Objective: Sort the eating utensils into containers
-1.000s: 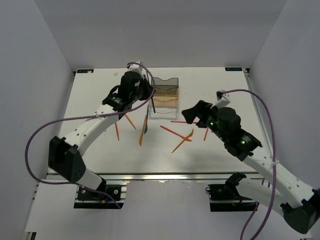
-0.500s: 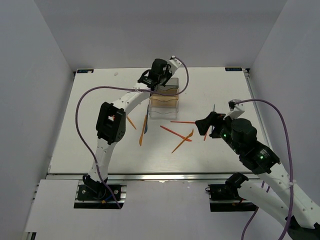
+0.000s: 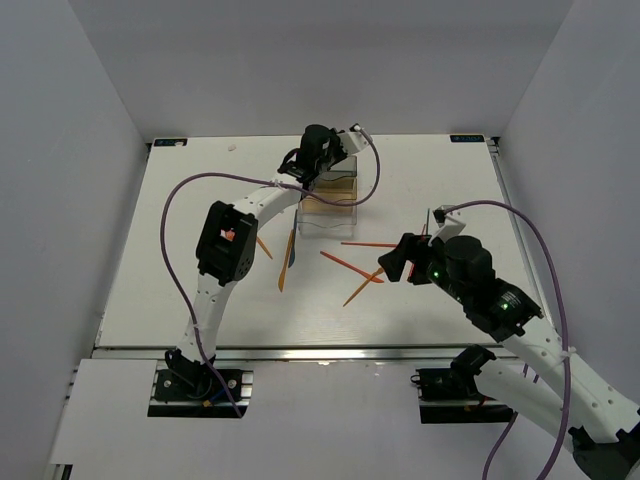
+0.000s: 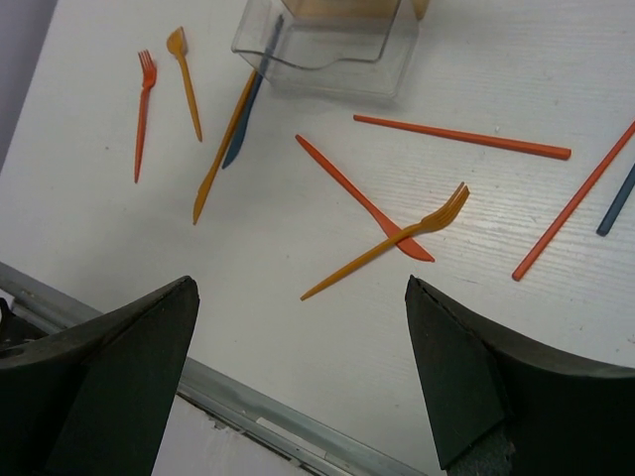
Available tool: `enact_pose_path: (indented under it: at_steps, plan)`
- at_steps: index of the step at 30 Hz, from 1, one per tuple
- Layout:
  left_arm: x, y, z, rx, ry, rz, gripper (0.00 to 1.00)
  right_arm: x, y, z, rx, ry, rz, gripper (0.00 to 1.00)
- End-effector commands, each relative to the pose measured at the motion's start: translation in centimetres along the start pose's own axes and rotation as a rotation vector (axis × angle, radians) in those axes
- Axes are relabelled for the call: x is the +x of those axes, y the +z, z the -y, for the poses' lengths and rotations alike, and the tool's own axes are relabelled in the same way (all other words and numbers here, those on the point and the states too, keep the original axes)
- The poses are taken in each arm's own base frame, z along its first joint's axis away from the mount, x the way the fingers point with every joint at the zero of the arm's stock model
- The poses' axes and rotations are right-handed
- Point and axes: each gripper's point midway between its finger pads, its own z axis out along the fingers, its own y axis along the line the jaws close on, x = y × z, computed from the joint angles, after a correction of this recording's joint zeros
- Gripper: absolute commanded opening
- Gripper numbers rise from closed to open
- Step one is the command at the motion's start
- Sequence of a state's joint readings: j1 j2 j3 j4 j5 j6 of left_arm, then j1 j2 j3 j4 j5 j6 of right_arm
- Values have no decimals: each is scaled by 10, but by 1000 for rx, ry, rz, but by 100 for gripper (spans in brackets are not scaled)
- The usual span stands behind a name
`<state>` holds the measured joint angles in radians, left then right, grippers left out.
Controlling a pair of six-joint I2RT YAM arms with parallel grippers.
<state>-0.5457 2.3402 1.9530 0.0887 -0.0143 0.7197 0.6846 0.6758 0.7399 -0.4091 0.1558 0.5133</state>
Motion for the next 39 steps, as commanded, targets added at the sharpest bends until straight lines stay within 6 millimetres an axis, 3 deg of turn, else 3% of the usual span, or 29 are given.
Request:
enact_pose_path:
  at_steps: [1,10,17,20,21,24,30,34,35,37,38,39]
  plan:
    - [-15,4,-9,22,91,87,0,-7,5,-7,-33,0,25,89]
    - [1,17,16,77,97,123,0,-18,-1,1,32,-22,43,89]
    - [23,22,18,74,83,92,7,-19,1,1,34,-22,41,89]
    - [26,17,16,70,64,98,18,-20,2,1,38,-22,43,89]
    - [22,14,12,62,53,108,27,-20,3,1,42,-24,44,89]
    - [17,11,5,37,23,129,42,-22,4,1,43,-25,46,89]
    - [7,4,-1,33,-7,157,49,-25,3,2,52,-23,57,89]
    - [-10,-10,-17,-26,-54,204,56,-24,12,8,84,-33,62,89]
    - [-24,-19,-31,-67,-111,228,65,-23,15,13,110,-33,65,89]
    - [-33,-34,-60,-185,-207,231,95,-17,31,24,177,-40,24,89]
    - [-38,-42,-75,-241,-267,224,98,-23,34,27,215,-40,23,89]
    - [-55,-56,-94,-284,-364,246,98,-26,41,35,254,-36,7,89]
